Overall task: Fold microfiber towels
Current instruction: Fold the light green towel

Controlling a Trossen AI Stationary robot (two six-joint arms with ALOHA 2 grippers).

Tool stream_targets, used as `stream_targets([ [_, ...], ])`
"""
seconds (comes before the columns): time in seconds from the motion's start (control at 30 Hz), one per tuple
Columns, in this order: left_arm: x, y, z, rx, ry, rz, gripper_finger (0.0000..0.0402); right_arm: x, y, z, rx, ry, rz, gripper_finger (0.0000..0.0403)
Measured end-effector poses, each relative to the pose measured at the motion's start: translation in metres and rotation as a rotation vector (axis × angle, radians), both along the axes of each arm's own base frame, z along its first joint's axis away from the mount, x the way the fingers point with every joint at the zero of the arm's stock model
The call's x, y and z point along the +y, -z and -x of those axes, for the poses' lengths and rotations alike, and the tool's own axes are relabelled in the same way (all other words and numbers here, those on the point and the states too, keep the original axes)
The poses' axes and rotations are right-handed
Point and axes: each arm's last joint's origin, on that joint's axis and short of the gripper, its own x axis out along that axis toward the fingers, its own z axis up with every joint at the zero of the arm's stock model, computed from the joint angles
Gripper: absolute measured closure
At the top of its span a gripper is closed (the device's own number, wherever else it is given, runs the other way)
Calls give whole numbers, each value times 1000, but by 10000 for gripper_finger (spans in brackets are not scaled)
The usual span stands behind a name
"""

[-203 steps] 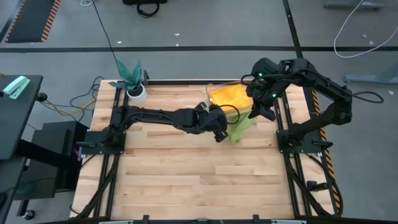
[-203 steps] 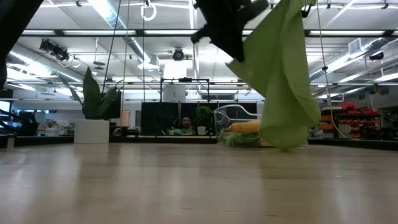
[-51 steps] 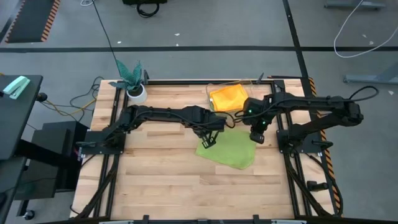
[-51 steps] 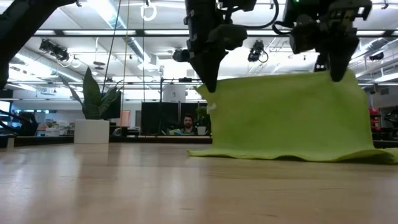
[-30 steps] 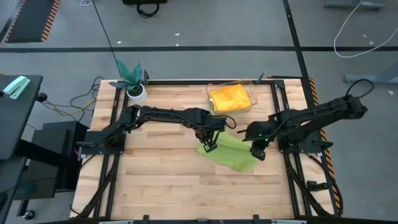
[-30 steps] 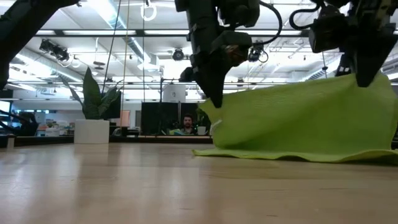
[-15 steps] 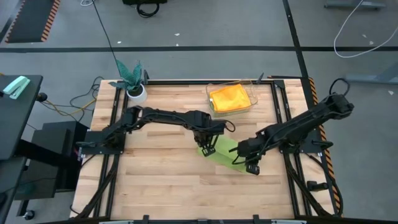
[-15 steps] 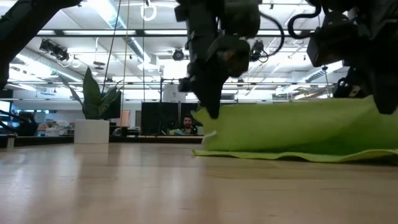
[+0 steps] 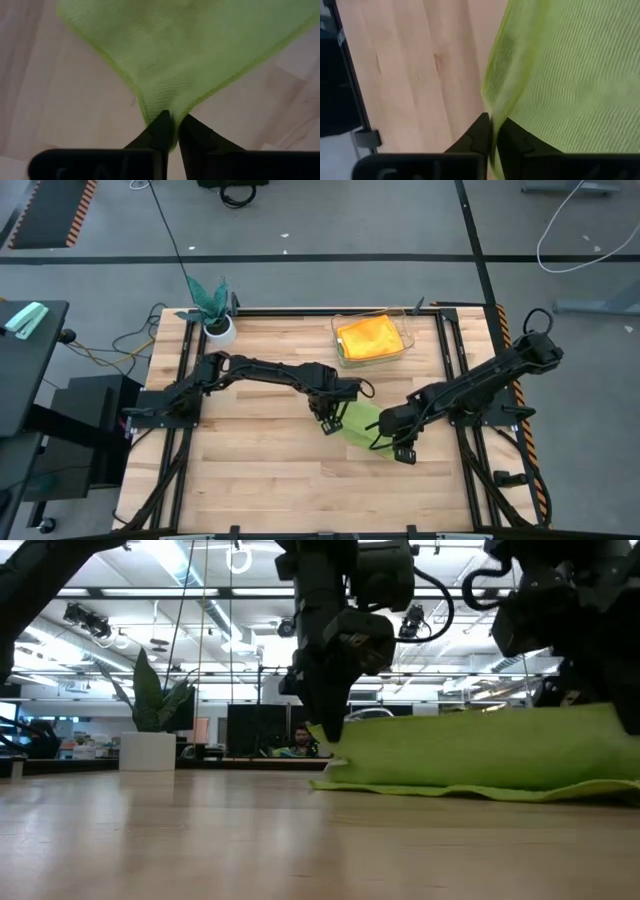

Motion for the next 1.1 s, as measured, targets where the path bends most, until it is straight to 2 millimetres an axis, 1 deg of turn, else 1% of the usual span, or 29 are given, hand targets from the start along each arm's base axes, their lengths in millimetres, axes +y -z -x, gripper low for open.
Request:
stream_targets([
  [0.27, 0, -2, 3, 23, 10, 8, 319, 4, 21, -6, 80, -18, 15, 299],
  [0.37, 0, -12, 7, 15, 12, 7, 304, 6, 20, -6, 75, -28, 7, 278],
  [0.47, 0, -21, 10, -4, 2, 9, 292, 8, 17, -7, 33, -32, -7, 265],
  [0.57, 0, -26, 11, -15, 0, 10, 283, 14, 15, -9, -12, -64, -19, 262],
  [0.7, -2, -26, 11, -11, 8, 9, 275, 20, 15, -7, -37, -140, -23, 264],
  [0.8, 0, -26, 11, -13, 4, -7, 274, 20, 15, -6, -33, -153, -15, 265],
  [0.93, 11, -26, 11, -18, -25, -20, 280, 13, 10, -7, -55, -123, -6, 265],
  [1.1, 29, -27, 8, -45, -92, -37, 290, -3, -11, -6, -133, -30, -11, 265],
])
